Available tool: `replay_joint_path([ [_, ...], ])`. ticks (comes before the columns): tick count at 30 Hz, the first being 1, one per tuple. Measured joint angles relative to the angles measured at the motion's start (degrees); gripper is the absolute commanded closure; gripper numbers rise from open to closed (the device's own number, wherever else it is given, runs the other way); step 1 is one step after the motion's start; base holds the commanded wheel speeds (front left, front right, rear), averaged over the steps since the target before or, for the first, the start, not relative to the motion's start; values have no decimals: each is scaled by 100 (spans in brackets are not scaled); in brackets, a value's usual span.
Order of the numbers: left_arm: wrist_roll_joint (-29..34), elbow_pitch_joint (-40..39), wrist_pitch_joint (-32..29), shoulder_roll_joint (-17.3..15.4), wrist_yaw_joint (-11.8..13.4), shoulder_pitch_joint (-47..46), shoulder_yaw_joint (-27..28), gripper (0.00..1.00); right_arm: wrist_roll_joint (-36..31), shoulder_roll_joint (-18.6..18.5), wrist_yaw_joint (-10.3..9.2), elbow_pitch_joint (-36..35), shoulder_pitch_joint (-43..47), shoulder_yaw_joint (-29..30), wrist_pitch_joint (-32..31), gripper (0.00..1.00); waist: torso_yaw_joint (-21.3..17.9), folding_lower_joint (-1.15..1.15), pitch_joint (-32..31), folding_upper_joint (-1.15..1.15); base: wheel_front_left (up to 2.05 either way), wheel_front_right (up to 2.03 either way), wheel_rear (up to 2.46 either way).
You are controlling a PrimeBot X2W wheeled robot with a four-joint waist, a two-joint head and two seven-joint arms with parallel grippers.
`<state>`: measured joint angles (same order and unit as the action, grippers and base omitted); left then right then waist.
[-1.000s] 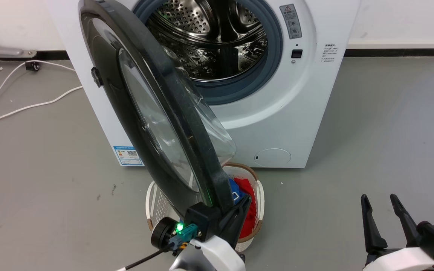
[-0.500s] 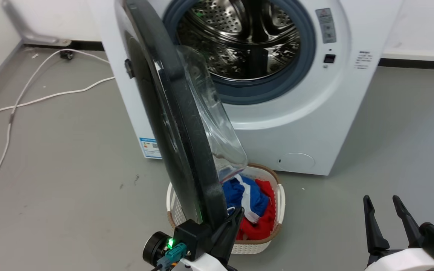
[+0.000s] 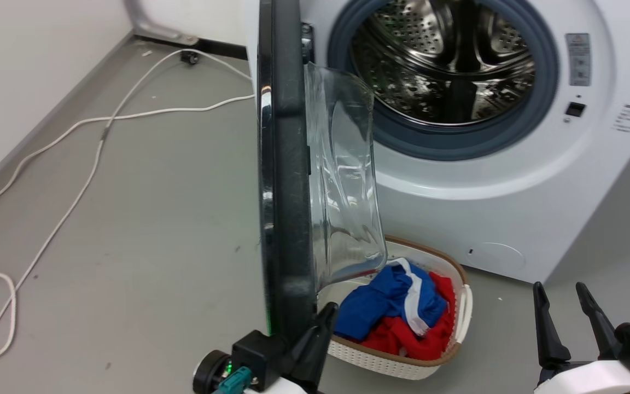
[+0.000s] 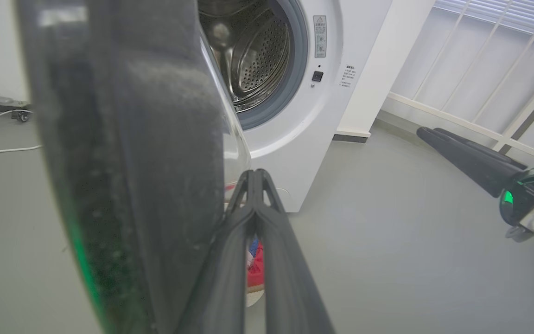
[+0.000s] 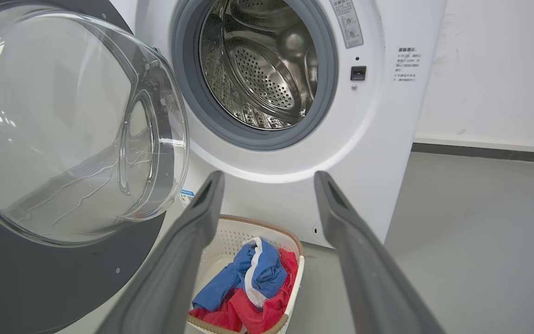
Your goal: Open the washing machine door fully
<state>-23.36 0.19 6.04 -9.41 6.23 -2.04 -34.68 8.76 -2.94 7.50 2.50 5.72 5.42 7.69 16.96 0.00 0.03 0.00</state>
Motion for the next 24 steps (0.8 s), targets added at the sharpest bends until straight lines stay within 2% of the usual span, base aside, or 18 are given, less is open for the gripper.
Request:
replay_joint_path([
  [6,-63,-98,143,-124,263,71,368,100,-20,0,0,-78,-2,58,-18,0,412,0,47,0,0,0,0],
  [11,-219,-141,290,-319,487,109,855,100,-58,1,0,-182,-12,52,-69,0,606,0,145,0,0,0,0],
  [19,-460,-11,475,-831,587,-59,1701,100,-123,1,0,-353,-102,13,-198,0,575,0,413,0,0,0,0],
  [24,-658,235,541,-1095,538,-256,2149,100,-174,0,0,-434,-197,13,-252,0,438,0,638,0,0,0,0],
])
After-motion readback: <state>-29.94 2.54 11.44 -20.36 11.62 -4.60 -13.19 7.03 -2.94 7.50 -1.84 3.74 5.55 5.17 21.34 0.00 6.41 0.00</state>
